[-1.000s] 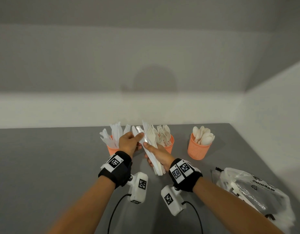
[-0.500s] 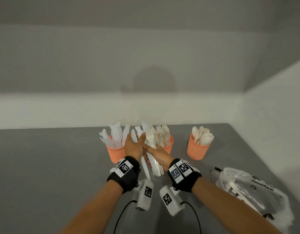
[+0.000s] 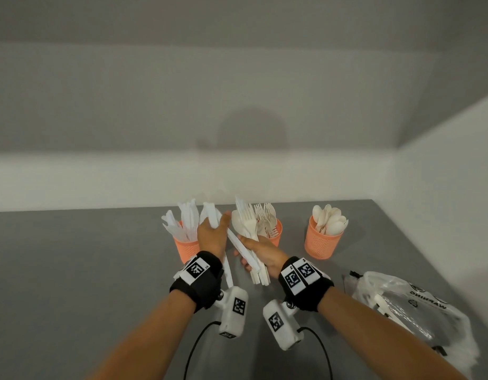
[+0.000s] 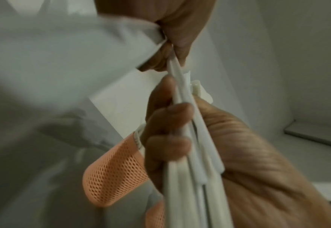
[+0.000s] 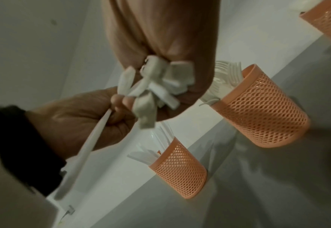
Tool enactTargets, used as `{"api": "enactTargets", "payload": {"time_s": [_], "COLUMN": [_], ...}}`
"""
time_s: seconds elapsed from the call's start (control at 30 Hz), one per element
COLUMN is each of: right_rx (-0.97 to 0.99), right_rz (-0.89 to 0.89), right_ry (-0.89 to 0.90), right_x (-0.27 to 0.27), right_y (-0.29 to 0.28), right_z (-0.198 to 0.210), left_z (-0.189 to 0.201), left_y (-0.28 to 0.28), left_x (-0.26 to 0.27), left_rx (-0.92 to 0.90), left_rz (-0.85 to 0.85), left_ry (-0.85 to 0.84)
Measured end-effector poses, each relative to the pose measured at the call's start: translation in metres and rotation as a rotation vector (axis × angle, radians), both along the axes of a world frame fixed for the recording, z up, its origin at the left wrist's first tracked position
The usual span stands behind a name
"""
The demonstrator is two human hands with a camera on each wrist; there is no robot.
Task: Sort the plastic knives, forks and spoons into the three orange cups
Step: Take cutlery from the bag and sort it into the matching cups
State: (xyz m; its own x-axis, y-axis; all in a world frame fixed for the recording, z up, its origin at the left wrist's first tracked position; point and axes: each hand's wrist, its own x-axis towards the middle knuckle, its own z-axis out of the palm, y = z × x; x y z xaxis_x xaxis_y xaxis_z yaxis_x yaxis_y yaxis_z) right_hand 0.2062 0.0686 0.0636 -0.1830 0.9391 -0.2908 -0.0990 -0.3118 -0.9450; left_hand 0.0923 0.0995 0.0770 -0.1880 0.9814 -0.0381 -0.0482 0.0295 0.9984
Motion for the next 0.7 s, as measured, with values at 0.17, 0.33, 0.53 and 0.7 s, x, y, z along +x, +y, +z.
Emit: {"api": "enactTargets", "payload": {"time_s": [0.17,0.33,0.53,0.7], "right_rx": [-0.009,-0.04,-0.099,-0.087], "right_rz": [-0.015,-0.106,-0.091,-0.068], "right_ry": [-0.074,0.029,0.085,0.083], "right_x": [0.006,0.016,0.017,0.02], "right_y": [0.002,0.011,0.023,0.029], "right_z": [-0.009,-0.016,-0.018,-0.016], "left_z": [0.01,0.032,0.065,0.058], "left_y": [0.007,0.023,0.055,0.08], "left_x": [-0.021,-0.058,-0.074,-0.062], "left_rx": [-0.032,0.129,0.256,0.292], "left_rz": [0.153,0.308,0.349,0.274], "left_ry": [-0.16,-0.237,-0.199,-0.081]}}
